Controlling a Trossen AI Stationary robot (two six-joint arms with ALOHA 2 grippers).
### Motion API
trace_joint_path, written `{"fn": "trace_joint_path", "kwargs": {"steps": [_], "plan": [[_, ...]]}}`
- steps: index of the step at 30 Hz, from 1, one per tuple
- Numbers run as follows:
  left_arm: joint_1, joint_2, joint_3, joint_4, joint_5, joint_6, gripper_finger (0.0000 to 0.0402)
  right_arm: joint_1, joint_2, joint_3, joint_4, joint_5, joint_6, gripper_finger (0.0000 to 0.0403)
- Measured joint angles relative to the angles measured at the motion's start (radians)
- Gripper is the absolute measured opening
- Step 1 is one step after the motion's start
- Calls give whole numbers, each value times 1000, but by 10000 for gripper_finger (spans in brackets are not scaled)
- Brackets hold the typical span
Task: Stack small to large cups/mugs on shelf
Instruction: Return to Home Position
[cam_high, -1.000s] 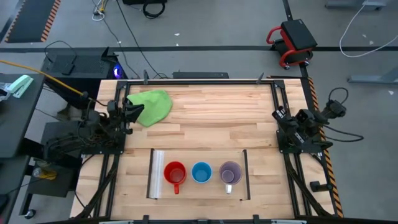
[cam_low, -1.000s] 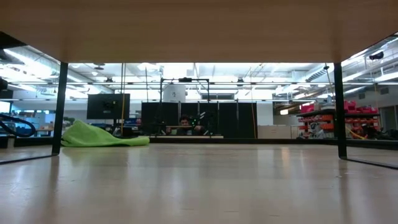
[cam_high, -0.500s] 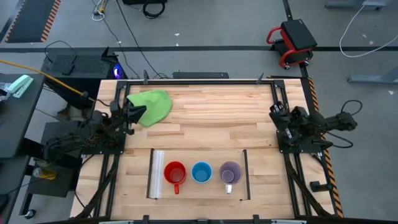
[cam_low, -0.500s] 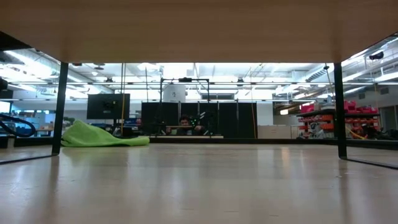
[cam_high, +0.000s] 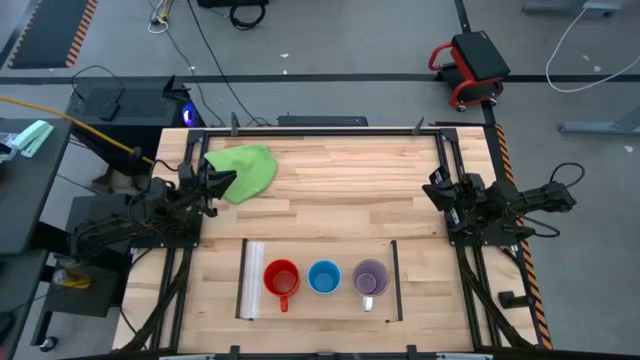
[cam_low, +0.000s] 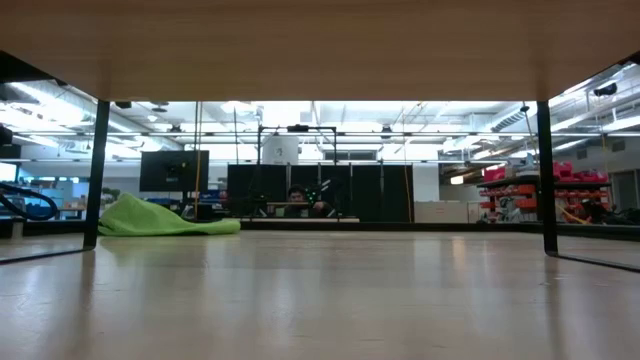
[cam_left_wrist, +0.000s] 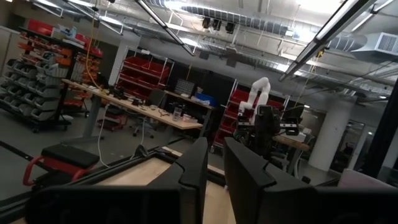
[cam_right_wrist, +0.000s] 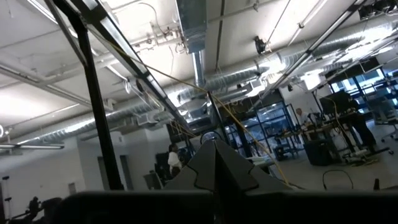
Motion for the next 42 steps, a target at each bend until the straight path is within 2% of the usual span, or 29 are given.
{"fn": "trace_joint_path", "kwargs": {"steps": [9, 16, 21, 32, 42], "plan": [[0, 0, 0, -68, 3, 52, 52, 0, 0, 0, -80, 0, -65, 9], [0, 0, 1, -233, 8, 84, 55, 0, 0, 0, -231, 1, -205, 10], [0, 0, 1, -327, 8, 85, 59, 0, 0, 0, -333, 19, -211, 10], [0, 0, 3, -396, 11, 90, 55, 0, 0, 0, -515, 86, -179, 9], [0, 0, 5, -409, 11, 183, 58, 0, 1, 4, -526, 87, -193, 9]]}}
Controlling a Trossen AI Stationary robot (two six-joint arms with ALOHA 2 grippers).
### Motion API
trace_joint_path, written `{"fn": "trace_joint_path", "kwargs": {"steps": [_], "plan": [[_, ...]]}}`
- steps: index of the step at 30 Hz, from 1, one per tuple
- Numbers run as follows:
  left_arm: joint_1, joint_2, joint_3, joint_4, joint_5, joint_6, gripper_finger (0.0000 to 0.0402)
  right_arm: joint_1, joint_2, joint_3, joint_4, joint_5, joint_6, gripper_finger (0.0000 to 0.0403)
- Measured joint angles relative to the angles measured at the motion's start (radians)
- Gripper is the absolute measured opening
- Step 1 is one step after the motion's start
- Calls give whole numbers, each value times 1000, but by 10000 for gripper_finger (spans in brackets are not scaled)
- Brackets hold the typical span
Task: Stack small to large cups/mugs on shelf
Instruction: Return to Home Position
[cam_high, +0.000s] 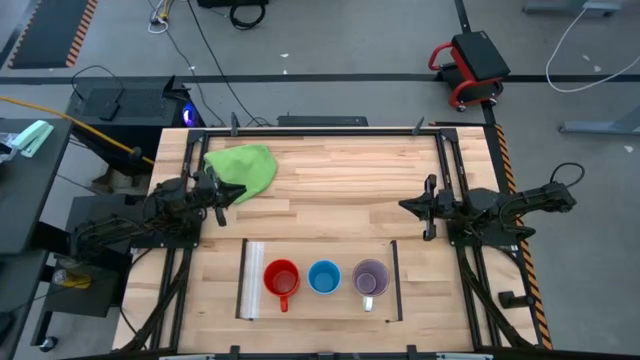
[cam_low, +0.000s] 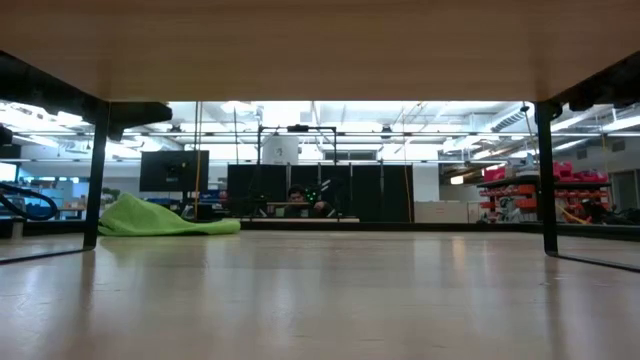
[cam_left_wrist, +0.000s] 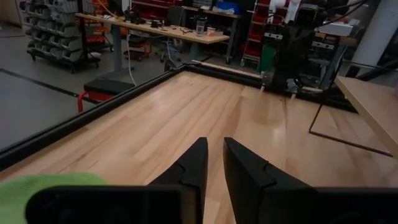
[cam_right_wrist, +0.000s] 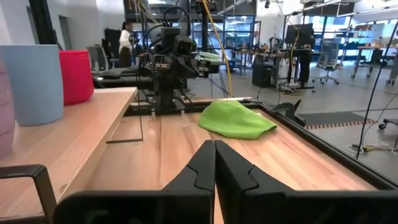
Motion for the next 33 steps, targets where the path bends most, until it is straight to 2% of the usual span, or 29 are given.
{"fn": "trace_joint_path", "kwargs": {"steps": [4, 14, 24, 33], "plan": [[0, 0, 0, -1, 0, 6, 53, 0, 0, 0, 0, 0, 14, 9], [0, 0, -1, -3, -2, 152, 62, 0, 0, 0, 0, -2, 15, 9], [0, 0, -4, 19, -3, 152, 51, 0, 0, 0, 0, -2, 16, 9], [0, 0, -7, 42, -3, 155, 60, 0, 0, 0, 0, -2, 16, 9]]}}
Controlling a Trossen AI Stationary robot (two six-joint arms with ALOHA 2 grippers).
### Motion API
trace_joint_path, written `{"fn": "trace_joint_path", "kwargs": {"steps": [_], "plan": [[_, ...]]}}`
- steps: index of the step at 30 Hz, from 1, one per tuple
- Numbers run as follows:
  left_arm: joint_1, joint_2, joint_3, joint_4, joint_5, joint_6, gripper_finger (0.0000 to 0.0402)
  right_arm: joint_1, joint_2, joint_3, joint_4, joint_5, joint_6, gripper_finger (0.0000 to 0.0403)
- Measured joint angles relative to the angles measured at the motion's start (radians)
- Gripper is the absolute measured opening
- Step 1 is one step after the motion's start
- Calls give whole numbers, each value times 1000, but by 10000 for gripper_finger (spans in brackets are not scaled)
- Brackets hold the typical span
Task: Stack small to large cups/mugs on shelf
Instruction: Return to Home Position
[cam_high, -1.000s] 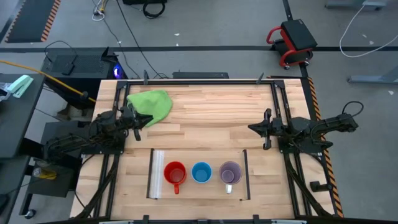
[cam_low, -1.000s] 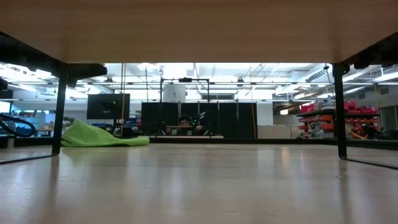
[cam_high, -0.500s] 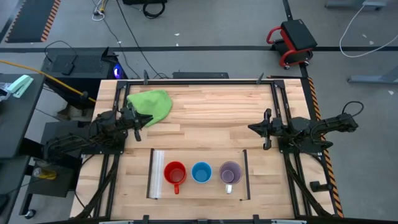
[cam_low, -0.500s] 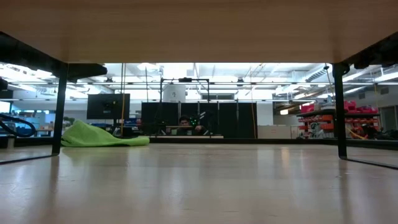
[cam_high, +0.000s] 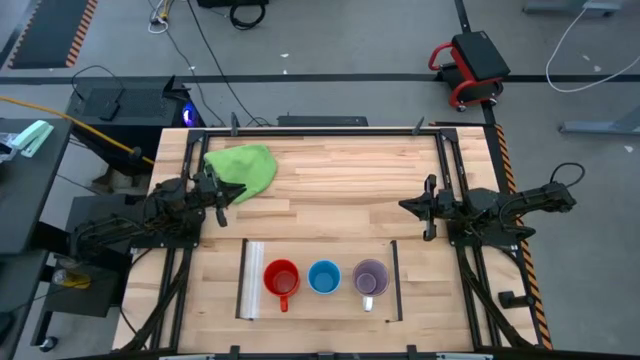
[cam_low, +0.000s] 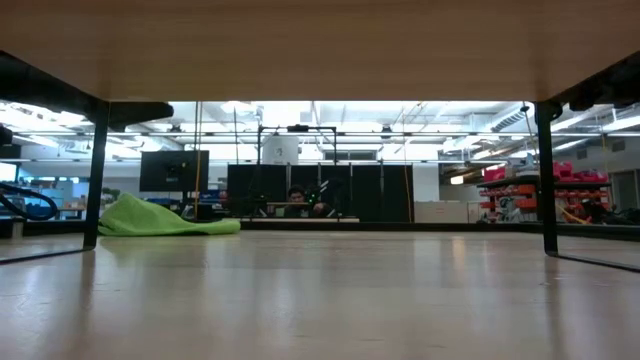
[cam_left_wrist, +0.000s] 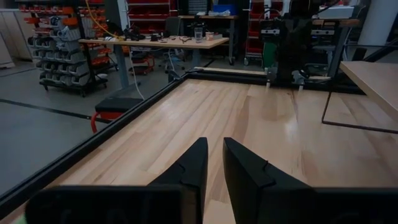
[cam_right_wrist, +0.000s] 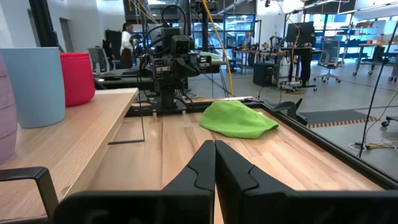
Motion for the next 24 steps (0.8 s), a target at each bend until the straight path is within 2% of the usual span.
{"fn": "trace_joint_path", "kwargs": {"steps": [24], "plan": [[0, 0, 2, 9, 1, 1, 59, 0, 0, 0, 0, 0, 0, 9]]}}
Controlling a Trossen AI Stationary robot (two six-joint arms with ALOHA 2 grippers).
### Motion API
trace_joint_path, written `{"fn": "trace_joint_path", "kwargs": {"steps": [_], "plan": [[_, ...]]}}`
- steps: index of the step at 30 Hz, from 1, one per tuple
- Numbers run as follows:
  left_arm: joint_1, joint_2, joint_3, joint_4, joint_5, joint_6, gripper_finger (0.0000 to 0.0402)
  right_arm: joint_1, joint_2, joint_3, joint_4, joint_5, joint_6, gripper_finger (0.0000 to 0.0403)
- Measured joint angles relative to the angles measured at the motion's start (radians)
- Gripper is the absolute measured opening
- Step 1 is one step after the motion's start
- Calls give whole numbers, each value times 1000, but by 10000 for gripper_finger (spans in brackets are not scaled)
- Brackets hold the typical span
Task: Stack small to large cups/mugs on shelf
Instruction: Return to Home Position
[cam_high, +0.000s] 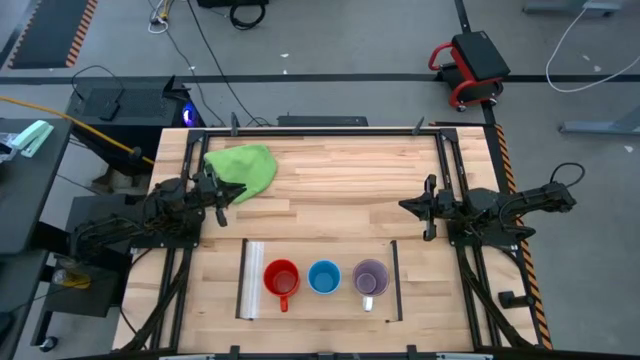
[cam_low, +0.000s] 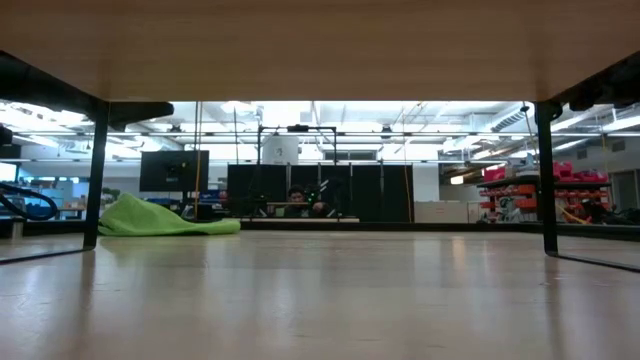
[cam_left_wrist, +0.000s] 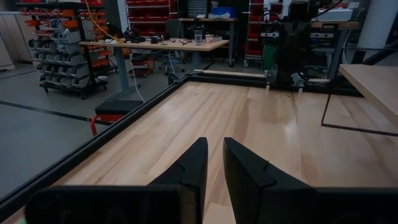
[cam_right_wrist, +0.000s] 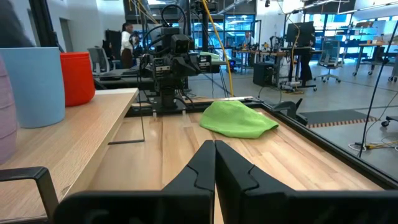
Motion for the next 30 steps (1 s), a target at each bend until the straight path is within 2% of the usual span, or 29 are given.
{"fn": "trace_joint_path", "kwargs": {"steps": [30], "plan": [[0, 0, 2, 1, 0, 0, 54, 0, 0, 0, 0, 0, 0, 10]]}}
